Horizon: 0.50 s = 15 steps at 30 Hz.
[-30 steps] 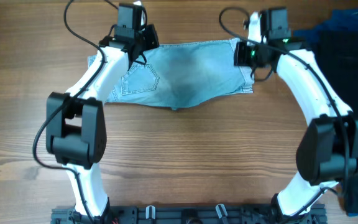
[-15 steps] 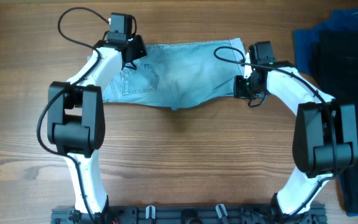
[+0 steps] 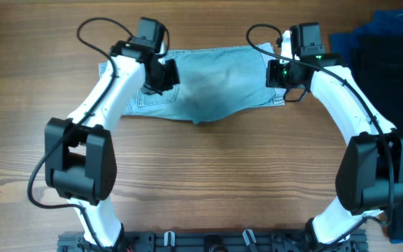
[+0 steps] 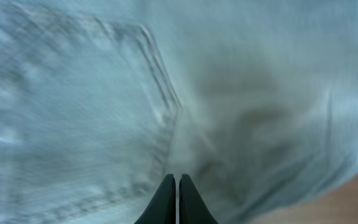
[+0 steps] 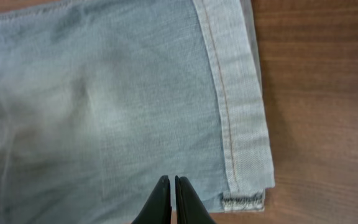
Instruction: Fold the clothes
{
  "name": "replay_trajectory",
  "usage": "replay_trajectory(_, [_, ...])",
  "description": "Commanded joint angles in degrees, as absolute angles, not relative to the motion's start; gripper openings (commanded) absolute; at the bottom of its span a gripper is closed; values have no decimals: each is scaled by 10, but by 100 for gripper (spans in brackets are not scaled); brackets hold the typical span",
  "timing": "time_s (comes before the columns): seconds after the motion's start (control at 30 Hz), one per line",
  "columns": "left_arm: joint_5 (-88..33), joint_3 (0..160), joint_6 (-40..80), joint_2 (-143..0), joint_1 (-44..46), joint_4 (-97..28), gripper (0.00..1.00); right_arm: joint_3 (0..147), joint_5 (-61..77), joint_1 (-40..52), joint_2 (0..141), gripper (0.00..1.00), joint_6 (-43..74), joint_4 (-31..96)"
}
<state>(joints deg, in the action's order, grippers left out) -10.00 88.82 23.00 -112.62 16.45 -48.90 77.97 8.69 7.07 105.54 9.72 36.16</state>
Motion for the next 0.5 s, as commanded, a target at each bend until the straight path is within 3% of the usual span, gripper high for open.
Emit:
replay_trajectory(0.0, [-121, 865, 236, -1136, 195, -487, 4, 762, 73, 71, 1078, 4, 90, 349])
replay_trajectory(0.37, [-136, 861, 262, -1208, 212, -461, 4, 762, 73, 71, 1097, 4, 90, 349])
replay_trajectory(0.47, [-135, 861, 262, -1232, 216, -505, 4, 762, 73, 71, 1098, 5, 90, 350])
